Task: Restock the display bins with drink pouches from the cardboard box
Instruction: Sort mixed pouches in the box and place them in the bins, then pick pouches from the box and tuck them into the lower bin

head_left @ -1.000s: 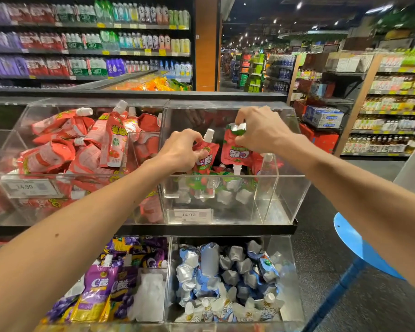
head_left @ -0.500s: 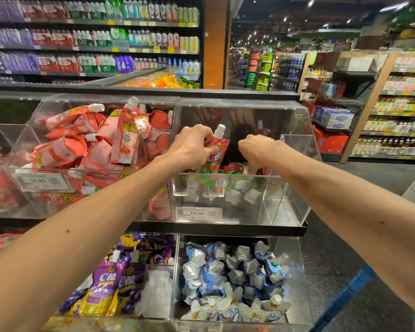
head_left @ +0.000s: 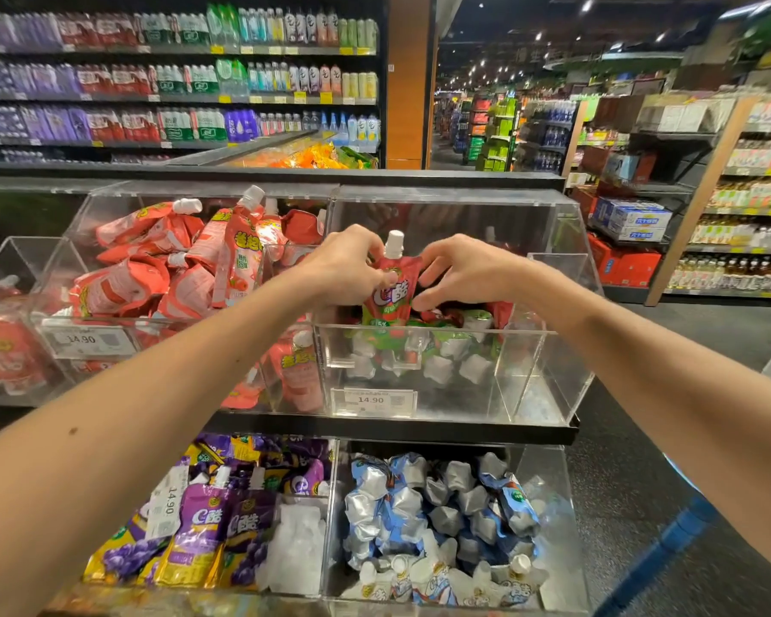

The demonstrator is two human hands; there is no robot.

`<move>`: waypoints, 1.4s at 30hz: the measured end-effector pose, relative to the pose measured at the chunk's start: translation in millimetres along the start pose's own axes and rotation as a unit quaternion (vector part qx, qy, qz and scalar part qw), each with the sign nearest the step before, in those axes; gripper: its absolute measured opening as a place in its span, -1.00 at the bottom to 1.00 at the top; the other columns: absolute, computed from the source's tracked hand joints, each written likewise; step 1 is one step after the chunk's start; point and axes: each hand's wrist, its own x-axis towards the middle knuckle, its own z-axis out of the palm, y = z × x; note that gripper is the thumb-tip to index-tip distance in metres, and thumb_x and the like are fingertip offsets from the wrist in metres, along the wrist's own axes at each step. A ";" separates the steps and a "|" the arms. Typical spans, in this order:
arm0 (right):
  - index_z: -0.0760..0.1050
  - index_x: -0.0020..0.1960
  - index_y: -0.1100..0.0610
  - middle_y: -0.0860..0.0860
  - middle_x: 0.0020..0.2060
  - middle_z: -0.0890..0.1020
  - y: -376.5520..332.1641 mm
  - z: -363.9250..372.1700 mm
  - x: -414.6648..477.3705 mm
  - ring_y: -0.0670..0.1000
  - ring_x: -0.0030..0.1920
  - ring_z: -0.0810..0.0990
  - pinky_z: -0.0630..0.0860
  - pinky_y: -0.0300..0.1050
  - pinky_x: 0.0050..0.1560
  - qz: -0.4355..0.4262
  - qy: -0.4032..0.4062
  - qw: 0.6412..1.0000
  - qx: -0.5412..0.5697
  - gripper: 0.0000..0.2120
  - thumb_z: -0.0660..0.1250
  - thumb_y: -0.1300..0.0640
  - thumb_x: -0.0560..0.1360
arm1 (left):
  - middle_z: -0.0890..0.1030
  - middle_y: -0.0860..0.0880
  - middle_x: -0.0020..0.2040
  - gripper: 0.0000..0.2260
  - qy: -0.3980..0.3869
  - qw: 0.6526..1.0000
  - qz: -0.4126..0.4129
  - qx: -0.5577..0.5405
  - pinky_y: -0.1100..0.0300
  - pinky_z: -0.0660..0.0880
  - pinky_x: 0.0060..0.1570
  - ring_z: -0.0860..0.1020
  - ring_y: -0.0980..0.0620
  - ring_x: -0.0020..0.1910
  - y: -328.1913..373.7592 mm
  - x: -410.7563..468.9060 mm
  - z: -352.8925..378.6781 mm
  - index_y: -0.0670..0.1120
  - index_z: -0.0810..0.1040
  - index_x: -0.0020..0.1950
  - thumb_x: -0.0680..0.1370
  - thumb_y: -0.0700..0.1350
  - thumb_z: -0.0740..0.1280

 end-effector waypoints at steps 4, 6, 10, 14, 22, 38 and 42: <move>0.64 -0.07 0.16 -0.01 -0.30 0.63 -8.6 18.4 1.9 -0.09 -0.35 0.54 0.49 -0.20 -0.28 -0.046 -0.034 0.997 0.044 -0.79 0.51 0.02 0.46 | 0.68 -0.02 -0.09 -0.87 -0.066 0.996 0.027 0.047 0.10 0.57 -0.03 0.64 0.01 -0.06 0.7 -3.9 -6.9 -0.08 0.65 -0.02 0.47 -0.15 0.52; 0.59 -0.26 0.11 -0.02 -0.39 0.53 -10.1 30.9 8.9 -0.07 -0.39 0.41 0.40 -0.14 -0.29 -0.061 -0.037 0.997 -0.037 -0.79 0.47 0.03 0.49 | 0.60 0.07 -0.13 -0.72 -0.077 0.992 0.050 0.081 0.09 0.54 -0.07 0.58 0.07 -0.10 2.0 -8.5 -3.8 -0.03 0.57 0.09 0.43 -0.12 0.54; 0.64 -0.25 0.04 -0.06 -0.40 0.64 -14.3 33.4 13.8 -0.06 -0.38 0.58 0.47 -0.28 -0.39 -0.035 -0.131 0.990 -0.032 -0.83 0.43 0.11 0.52 | 0.48 0.12 -0.23 -0.80 -0.081 0.980 0.086 0.158 0.16 0.43 -0.19 0.50 0.11 -0.19 -0.1 -9.8 2.7 0.02 0.59 0.08 0.47 -0.10 0.44; 0.66 -0.22 0.02 -0.10 -0.34 0.67 -16.9 45.1 27.9 -0.13 -0.33 0.63 0.58 -0.25 -0.28 -0.021 -0.180 0.983 0.003 -0.87 0.52 0.00 0.44 | 0.59 -0.07 -0.12 -0.89 -0.083 0.956 0.092 0.268 0.13 0.48 -0.28 0.54 -0.05 -0.26 0.5 -6.4 5.5 0.00 0.60 -0.11 0.46 -0.19 0.45; 0.60 0.20 0.19 0.16 0.08 0.68 -14.9 55.4 38.5 0.15 0.09 0.67 0.64 -0.02 0.09 -0.011 -0.220 0.975 0.034 -0.70 0.48 0.16 0.49 | 0.50 0.00 -0.30 -0.88 -0.166 0.917 0.077 0.354 0.12 0.56 -0.27 0.51 0.05 -0.35 11.6 1.6 9.6 -0.12 0.58 -0.06 0.48 -0.17 0.49; 0.69 -0.05 0.11 -0.05 -0.14 0.72 -10.3 36.6 -73.6 -0.11 -0.11 0.64 0.55 -0.20 0.02 -0.176 0.224 0.953 0.099 -0.89 0.37 0.18 0.53 | 0.65 -0.02 0.16 -0.75 0.108 0.978 0.039 0.172 0.07 0.51 0.18 0.60 -0.02 0.11 15.0 -67.5 12.9 0.00 0.63 0.25 0.58 -0.05 0.39; 0.64 -0.11 0.22 0.01 -0.18 0.68 12.8 90.4 -157.2 -0.07 -0.14 0.59 0.52 -0.20 -0.05 -0.222 0.340 0.905 0.123 -0.96 0.41 0.30 0.47 | 0.61 0.06 -0.10 -0.88 0.305 0.944 0.121 -0.025 0.28 0.42 -0.08 0.51 0.13 -0.19 19.9 -136.4 62.8 -0.04 0.66 0.07 0.55 -0.13 0.43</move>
